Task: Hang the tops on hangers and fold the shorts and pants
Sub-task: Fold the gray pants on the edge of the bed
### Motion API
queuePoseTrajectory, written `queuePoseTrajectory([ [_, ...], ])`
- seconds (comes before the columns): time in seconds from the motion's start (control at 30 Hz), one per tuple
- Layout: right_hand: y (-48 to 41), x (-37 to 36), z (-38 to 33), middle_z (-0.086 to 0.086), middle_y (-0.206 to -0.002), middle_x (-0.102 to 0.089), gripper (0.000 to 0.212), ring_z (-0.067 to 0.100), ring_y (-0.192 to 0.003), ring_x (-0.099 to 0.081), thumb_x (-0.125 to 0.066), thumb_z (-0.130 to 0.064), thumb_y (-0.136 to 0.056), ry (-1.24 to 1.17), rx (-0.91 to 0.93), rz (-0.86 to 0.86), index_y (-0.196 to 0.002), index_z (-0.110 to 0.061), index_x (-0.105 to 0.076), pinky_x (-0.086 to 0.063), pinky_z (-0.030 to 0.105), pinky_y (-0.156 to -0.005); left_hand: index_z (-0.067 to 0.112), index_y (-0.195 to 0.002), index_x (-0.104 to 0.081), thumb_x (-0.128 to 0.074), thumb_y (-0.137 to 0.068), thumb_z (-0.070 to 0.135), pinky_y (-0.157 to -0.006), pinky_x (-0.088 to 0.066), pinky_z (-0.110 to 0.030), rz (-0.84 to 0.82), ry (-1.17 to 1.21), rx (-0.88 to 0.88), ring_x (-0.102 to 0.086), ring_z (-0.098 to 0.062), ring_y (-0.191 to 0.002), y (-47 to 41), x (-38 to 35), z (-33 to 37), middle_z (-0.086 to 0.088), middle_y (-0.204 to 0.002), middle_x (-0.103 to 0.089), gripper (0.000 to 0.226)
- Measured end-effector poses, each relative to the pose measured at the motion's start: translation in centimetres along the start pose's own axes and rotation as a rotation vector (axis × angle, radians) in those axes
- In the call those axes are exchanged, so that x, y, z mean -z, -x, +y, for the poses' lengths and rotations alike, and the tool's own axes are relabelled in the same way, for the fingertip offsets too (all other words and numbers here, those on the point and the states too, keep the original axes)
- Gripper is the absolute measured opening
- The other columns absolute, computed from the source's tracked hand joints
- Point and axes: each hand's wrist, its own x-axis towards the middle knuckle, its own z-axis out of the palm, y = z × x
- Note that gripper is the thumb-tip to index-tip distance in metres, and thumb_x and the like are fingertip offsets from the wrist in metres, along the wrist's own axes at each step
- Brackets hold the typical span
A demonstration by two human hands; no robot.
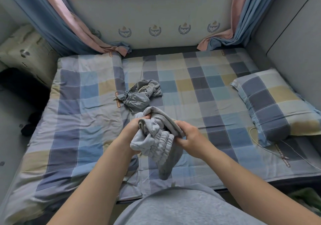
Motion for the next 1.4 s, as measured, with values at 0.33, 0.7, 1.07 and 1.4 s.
queuePoseTrajectory([
  [0.33, -0.4, 0.8, -0.3, 0.024, -0.085, -0.063, 0.015, 0.022, -0.078, -0.054, -0.053, -0.009, -0.096, -0.390, -0.230, 0.196, -0.099, -0.006, -0.067, -0.043, 0.036, -0.069, 0.000, -0.127, -0.060, -0.029, -0.091, 0.079, -0.092, -0.048, -0.047, -0.376, 0.558, -0.055, -0.066, -0.041, -0.113, -0.9, 1.5, -2.6, -0.027, -0.128, -0.064, 0.093],
  [0.7, -1.7, 3.3, -0.2, 0.007, -0.084, -0.065, 0.019, 0.018, -0.074, -0.061, -0.054, -0.016, -0.097, -0.743, -0.402, 0.321, -0.106, -0.007, -0.068, -0.049, 0.030, -0.057, 0.018, -0.132, -0.048, -0.076, -0.074, 0.008, -0.088, -0.059, -0.040, -0.059, -0.053, -0.382, -0.067, -0.024, -0.111, -1.5, -1.3, -4.9, -0.009, -0.121, -0.067, 0.065],
  [1.07, -0.4, 2.0, 0.7, -0.008, -0.141, -0.047, 0.062, 0.004, -0.127, -0.045, -0.074, -0.025, -0.089, -0.293, -0.189, 0.062, -0.142, -0.030, -0.042, -0.036, 0.026, -0.104, 0.001, -0.094, -0.062, -0.049, -0.081, 0.015, -0.080, -0.051, -0.048, 0.028, -0.090, -0.539, -0.057, -0.026, -0.085, -0.3, -1.7, -0.8, -0.013, -0.086, -0.060, 0.024],
  [1.4, -2.1, -2.3, 0.0, 0.000, -0.074, -0.063, 0.006, 0.024, -0.076, -0.053, -0.057, -0.026, -0.082, -0.033, -0.080, 0.032, -0.082, -0.021, -0.061, -0.044, 0.039, -0.067, 0.008, -0.082, -0.057, -0.043, -0.091, -0.008, -0.070, -0.047, -0.036, 0.055, -0.113, -0.587, -0.053, -0.021, -0.078, 0.3, -1.2, 0.0, -0.007, -0.078, -0.056, 0.023],
])
